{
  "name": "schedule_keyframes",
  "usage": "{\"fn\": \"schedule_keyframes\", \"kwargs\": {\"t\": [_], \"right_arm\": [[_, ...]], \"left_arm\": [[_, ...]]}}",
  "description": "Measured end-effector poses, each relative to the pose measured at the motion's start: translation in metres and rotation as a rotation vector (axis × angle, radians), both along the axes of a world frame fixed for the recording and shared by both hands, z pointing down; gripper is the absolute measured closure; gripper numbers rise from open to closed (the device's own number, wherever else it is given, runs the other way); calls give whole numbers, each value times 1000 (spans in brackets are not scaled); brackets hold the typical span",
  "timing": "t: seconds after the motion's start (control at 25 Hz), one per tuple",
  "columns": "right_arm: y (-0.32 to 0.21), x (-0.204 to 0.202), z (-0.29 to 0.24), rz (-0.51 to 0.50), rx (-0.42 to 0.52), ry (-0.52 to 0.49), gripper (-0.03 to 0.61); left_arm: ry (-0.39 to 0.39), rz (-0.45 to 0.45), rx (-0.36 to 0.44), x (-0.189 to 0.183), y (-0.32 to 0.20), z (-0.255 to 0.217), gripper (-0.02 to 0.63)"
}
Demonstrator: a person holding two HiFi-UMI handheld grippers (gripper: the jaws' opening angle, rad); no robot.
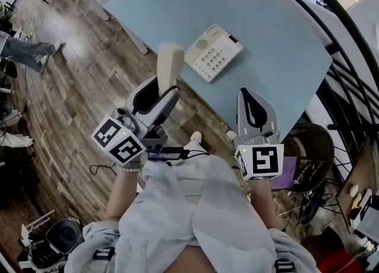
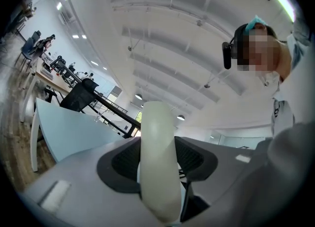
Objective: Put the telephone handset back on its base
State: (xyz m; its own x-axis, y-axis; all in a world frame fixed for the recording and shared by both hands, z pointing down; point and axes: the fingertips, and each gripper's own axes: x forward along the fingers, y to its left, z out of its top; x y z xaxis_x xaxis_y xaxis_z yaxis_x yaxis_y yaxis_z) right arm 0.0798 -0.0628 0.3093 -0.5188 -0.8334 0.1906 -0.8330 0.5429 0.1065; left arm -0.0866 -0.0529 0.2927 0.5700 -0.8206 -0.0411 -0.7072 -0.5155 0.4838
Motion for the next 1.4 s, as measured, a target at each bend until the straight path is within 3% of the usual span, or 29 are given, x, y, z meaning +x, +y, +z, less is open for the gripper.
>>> {"fn": "schedule_keyframes", "kwargs": {"t": [0.48,1.4], "right_arm": [[-19,3,-1,2,-6,-4,572],[-60,-8,15,84,-58,3,572]], "left_arm": [[-16,0,-29,2,-25,4,402],[-40,91,-120,-2,-77,33,402]]}}
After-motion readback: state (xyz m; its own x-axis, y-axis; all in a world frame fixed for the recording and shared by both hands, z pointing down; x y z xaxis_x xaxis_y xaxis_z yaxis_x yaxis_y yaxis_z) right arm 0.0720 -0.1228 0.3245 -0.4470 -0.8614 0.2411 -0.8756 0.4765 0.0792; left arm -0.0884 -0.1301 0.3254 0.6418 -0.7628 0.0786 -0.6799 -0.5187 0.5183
